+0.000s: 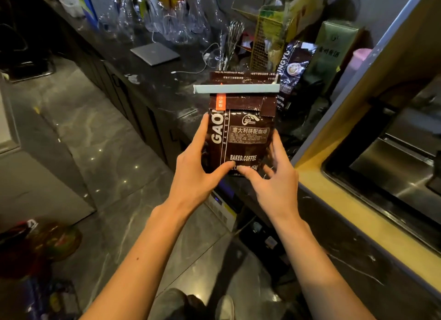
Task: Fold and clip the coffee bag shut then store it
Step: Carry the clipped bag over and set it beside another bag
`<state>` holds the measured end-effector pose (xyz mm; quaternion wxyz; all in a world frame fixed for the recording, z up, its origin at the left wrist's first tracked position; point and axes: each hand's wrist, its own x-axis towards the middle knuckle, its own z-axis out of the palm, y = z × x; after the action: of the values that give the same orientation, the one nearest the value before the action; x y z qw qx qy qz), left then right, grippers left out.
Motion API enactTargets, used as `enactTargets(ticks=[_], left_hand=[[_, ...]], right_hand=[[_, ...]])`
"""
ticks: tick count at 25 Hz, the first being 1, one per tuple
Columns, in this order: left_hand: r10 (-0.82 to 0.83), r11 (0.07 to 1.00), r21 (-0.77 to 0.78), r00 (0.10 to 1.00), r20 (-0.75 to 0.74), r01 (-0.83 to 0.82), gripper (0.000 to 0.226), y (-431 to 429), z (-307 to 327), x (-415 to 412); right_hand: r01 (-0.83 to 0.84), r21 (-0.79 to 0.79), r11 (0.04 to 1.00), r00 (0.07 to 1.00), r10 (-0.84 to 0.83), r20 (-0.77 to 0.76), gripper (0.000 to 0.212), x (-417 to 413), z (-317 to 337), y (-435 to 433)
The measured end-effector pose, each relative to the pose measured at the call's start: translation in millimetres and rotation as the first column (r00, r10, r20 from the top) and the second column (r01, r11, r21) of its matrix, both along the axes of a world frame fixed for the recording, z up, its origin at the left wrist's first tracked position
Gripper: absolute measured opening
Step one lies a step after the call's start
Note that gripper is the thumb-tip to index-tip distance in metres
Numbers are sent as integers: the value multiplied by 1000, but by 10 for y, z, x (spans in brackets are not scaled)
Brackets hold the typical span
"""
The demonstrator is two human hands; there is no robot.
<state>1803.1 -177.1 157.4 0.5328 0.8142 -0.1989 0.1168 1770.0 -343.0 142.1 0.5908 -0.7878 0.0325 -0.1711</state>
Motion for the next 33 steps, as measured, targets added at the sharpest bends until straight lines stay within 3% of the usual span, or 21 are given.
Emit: enactTargets(ticks=[8, 12, 18, 24, 33], left_hand=[[-172, 984, -70, 982, -79, 166, 106, -275, -272, 1655], [-283, 957, -116, 942, -178, 266, 110, -225, -434, 2534], [-457, 889, -217, 809, -369, 403, 87, -406, -785, 3325], [-482, 864, -52, 792, -375, 501, 89, -643, -1094, 3704], [-447, 854, 95, 814, -371, 512, 85, -1085, -1341, 3938]], right_hand=[[150, 16, 989, 989, -150, -3, 87, 1360, -183, -214], [325, 90, 941, 946, -323, -43, 73, 2030, -221, -66], [478, 87, 874, 873, -463, -154, 73, 2543, -445, -39], [492, -28, 870, 851, -488, -195, 70, 2750, -755, -258], [523, 48, 851, 828, -494, -267, 68, 2959, -1135, -660]])
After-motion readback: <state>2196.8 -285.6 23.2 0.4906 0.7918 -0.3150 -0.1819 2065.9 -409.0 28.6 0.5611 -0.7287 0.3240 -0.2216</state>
